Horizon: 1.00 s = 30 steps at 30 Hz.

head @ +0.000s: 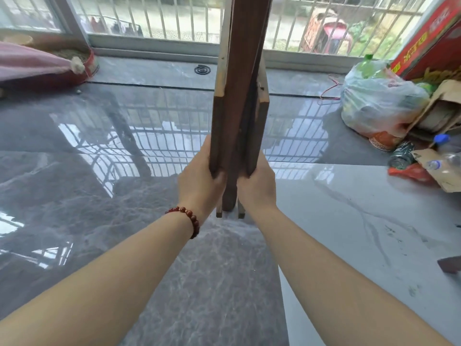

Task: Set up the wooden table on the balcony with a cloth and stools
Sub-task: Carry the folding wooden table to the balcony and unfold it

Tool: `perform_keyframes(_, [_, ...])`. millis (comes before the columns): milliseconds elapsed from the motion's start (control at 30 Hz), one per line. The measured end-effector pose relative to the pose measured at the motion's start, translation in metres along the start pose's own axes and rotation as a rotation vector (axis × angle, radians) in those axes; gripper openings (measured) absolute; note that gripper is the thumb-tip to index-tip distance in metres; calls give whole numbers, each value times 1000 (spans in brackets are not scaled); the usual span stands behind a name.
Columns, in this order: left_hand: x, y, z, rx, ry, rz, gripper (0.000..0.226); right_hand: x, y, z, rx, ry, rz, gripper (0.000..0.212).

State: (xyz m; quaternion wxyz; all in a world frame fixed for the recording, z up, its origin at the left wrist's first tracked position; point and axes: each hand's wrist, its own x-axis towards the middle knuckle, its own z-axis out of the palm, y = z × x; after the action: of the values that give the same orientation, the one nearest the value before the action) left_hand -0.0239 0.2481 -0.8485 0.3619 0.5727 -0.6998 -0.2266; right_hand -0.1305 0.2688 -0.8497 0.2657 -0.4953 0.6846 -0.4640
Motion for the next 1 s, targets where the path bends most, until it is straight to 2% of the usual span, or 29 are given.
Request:
perform_keyframes(100, [1, 4, -6, 21, -69, 0, 24, 2, 5, -4, -36, -32, 19, 26])
perform_keyframes(200, [3, 13, -12, 46, -110, -16, 15, 0, 0, -8, -43, -38, 99, 27])
perform_keyframes(300, [-2, 20, -12, 37, -135, -24, 19, -5, -2, -8, -1, -18, 160, 30])
perform_keyframes(500, [-13, 24, -18, 25, -134, -48, 21, -17, -10, -16, -36, -72, 118, 25])
perform_keyframes(733, [-39, 16, -31, -2, -172, -77, 3, -45, -10, -15, -63, -86, 75, 24])
perform_keyframes(1000, [-66, 19, -44, 50, -196, -28, 10, -69, -10, -21, -83, -84, 44, 26])
